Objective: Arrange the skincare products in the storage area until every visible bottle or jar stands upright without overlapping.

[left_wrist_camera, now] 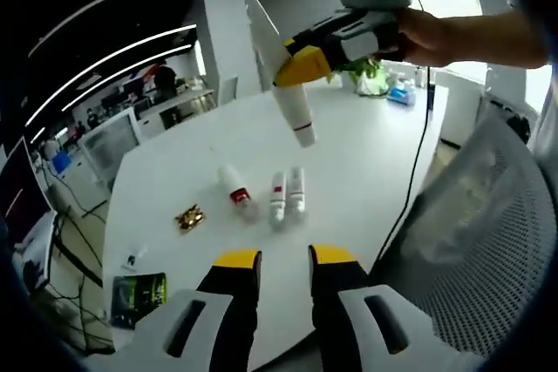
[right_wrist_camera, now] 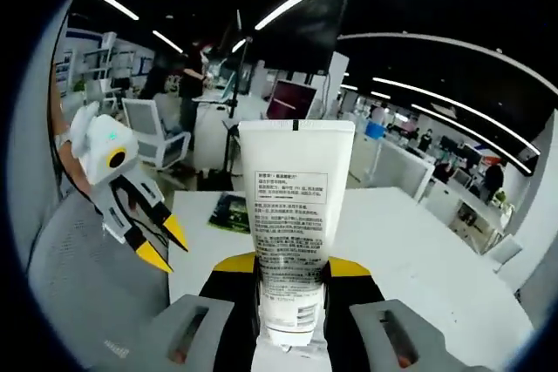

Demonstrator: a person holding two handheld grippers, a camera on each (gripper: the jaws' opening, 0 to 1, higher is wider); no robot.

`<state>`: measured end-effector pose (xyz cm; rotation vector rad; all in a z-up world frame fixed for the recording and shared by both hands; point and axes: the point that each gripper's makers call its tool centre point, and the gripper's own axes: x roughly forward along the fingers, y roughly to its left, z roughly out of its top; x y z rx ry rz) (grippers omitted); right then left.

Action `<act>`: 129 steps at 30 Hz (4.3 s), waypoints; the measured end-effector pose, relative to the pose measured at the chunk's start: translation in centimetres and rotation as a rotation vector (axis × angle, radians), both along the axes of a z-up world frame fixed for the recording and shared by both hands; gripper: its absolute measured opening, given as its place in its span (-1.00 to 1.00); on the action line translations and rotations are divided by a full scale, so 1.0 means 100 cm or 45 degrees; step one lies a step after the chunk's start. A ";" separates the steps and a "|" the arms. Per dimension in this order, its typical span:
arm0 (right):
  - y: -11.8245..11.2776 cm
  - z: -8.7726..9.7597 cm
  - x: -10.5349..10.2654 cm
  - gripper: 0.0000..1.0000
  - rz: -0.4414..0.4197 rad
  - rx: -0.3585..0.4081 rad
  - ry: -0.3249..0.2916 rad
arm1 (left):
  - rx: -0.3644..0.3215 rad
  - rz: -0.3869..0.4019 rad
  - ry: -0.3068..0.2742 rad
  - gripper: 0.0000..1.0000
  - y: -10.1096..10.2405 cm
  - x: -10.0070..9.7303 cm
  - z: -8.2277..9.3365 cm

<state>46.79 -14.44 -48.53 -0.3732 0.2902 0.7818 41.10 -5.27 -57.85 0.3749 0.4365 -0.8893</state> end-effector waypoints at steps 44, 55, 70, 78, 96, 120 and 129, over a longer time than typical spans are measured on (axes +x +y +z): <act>0.040 0.046 -0.064 -0.56 0.196 0.685 0.195 | -0.683 -0.196 0.101 -0.05 -0.060 -0.016 0.084; 0.043 0.046 -0.089 -0.56 0.441 0.608 0.260 | -0.784 -0.381 0.170 -0.07 -0.073 -0.043 0.098; 0.044 0.050 -0.126 -0.56 0.729 0.589 0.382 | -0.841 -0.530 0.270 -0.23 -0.081 -0.067 0.104; 0.052 0.042 -0.133 -0.55 0.782 0.574 0.422 | -0.845 -0.616 0.342 -0.41 -0.083 -0.082 0.104; 0.059 0.041 -0.124 -0.50 0.716 0.650 0.452 | -0.814 -0.520 0.307 -0.45 -0.073 -0.072 0.101; 0.080 0.026 -0.068 -0.51 0.087 0.681 0.401 | -0.705 -0.156 0.246 -0.45 -0.048 -0.025 0.082; 0.079 0.027 -0.063 -0.56 0.004 0.571 0.359 | -0.644 -0.122 0.215 -0.45 -0.047 -0.022 0.076</act>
